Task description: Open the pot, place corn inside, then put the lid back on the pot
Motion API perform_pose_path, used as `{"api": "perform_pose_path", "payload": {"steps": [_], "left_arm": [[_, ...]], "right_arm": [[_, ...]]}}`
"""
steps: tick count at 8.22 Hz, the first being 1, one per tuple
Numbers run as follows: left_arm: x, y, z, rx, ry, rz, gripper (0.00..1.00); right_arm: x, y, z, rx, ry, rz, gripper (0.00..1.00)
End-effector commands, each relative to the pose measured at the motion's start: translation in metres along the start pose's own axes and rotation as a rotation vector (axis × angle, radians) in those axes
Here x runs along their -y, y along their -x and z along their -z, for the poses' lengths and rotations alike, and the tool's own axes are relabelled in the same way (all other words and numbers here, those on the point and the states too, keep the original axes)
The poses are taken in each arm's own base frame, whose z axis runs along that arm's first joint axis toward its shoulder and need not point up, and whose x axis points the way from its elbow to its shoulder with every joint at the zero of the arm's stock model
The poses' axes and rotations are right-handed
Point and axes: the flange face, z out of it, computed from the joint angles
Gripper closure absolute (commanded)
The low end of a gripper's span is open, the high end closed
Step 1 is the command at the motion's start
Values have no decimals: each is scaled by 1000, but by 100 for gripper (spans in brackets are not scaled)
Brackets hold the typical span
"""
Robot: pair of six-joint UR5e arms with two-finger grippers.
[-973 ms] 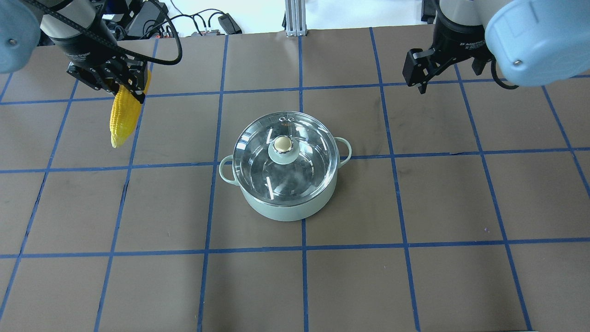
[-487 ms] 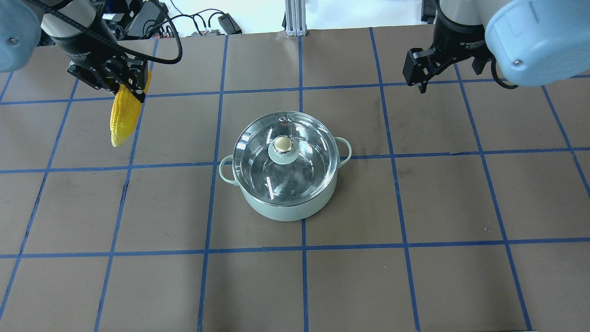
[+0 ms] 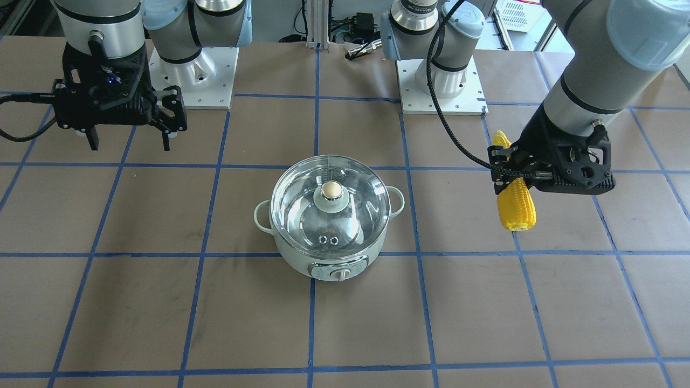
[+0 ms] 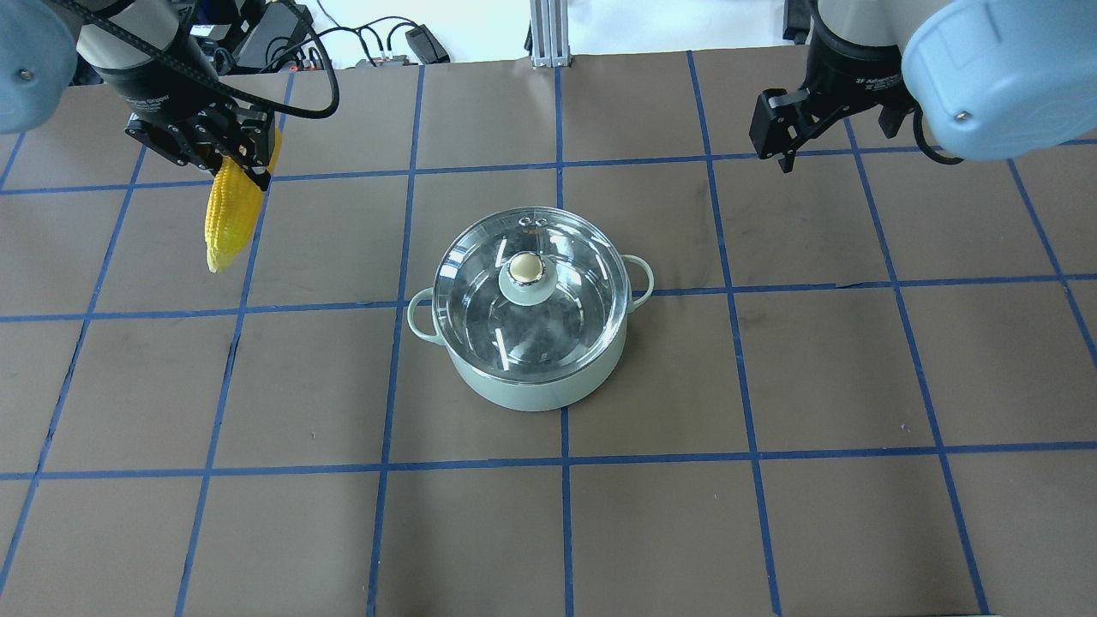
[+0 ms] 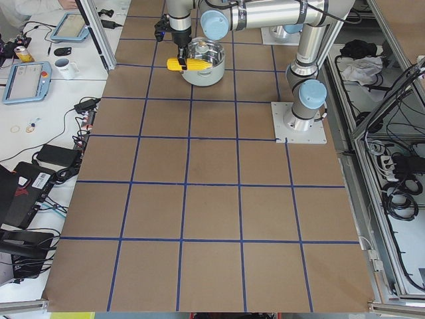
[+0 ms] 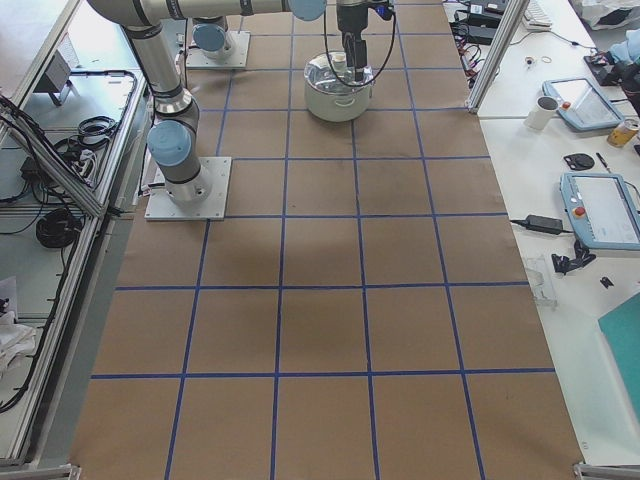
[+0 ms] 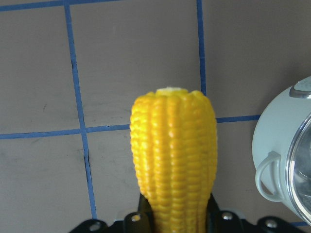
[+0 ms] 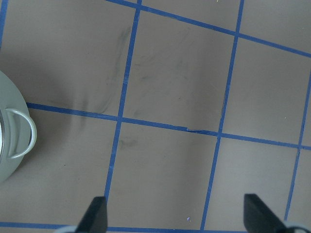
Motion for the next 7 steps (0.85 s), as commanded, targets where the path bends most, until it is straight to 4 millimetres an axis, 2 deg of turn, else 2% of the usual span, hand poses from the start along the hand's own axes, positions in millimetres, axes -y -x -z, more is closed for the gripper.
{"api": "perform_pose_path", "payload": {"steps": [1,7], "left_arm": [[-1,0,-2,-1,4,0,100],[-4,-1,2,1,-4,-12,100]], "right_arm": [[0,0,0,-1,-5,-1,0],[5,2,5,11,-51,-9,0]]}}
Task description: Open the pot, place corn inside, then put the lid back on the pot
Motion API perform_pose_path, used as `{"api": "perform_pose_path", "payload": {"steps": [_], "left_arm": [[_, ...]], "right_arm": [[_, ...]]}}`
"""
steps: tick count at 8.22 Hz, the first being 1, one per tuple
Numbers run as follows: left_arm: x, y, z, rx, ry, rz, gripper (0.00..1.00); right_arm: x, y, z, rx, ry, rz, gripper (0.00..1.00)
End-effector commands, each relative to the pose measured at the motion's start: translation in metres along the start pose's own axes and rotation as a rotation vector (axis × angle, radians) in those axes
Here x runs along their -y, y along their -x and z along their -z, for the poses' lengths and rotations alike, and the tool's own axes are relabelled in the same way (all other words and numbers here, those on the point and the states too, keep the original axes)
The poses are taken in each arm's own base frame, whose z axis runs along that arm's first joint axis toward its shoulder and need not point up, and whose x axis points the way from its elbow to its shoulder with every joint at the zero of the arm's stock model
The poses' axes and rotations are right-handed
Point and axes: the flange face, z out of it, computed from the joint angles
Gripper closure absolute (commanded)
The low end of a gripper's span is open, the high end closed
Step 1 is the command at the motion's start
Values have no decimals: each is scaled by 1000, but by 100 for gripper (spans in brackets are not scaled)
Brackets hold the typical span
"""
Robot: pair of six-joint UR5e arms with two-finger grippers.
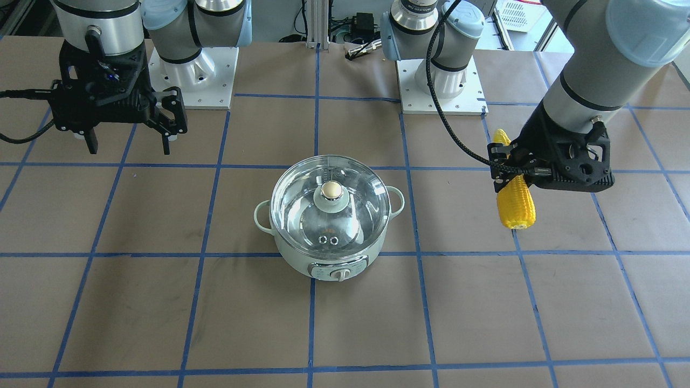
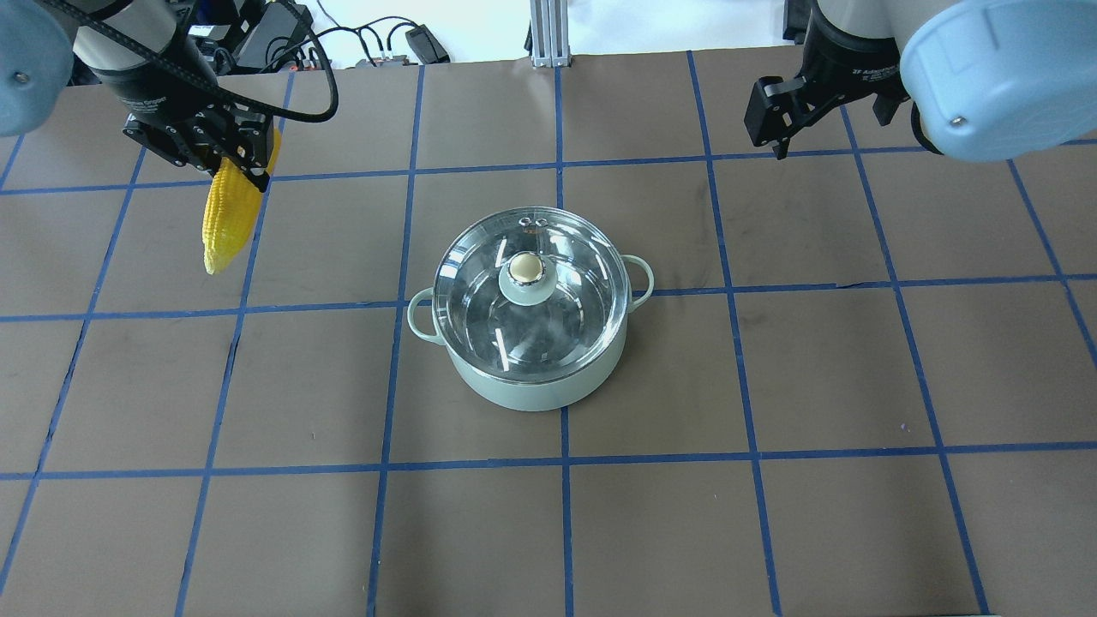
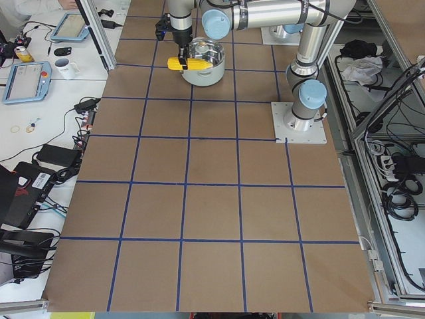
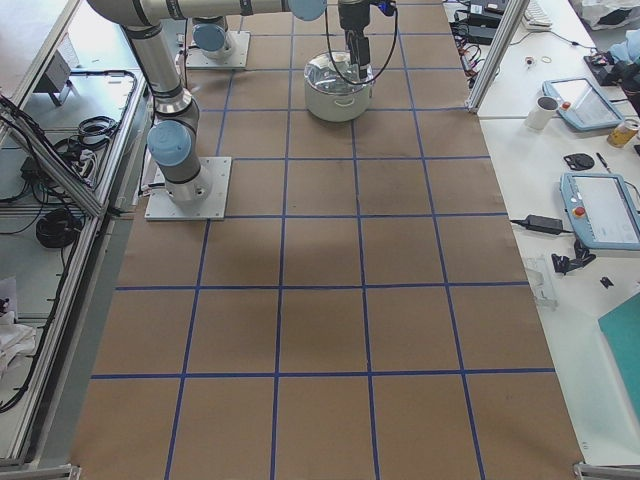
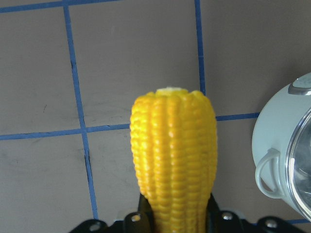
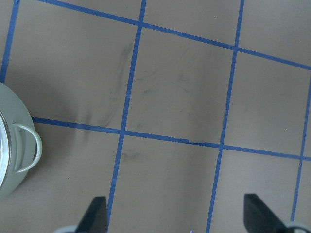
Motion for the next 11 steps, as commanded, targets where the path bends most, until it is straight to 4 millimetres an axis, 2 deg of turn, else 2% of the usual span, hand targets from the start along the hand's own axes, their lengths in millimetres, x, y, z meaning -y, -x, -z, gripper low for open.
{"api": "perform_pose_path", "payload": {"steps": [1,11], "left_arm": [[0,0,1,0,-2,-1,100],[2,-1,5,6,-47,-11,100]], "right_arm": [[0,2,-1,4,-1,4,0],[0,2,-1,4,0,-38,0]]}}
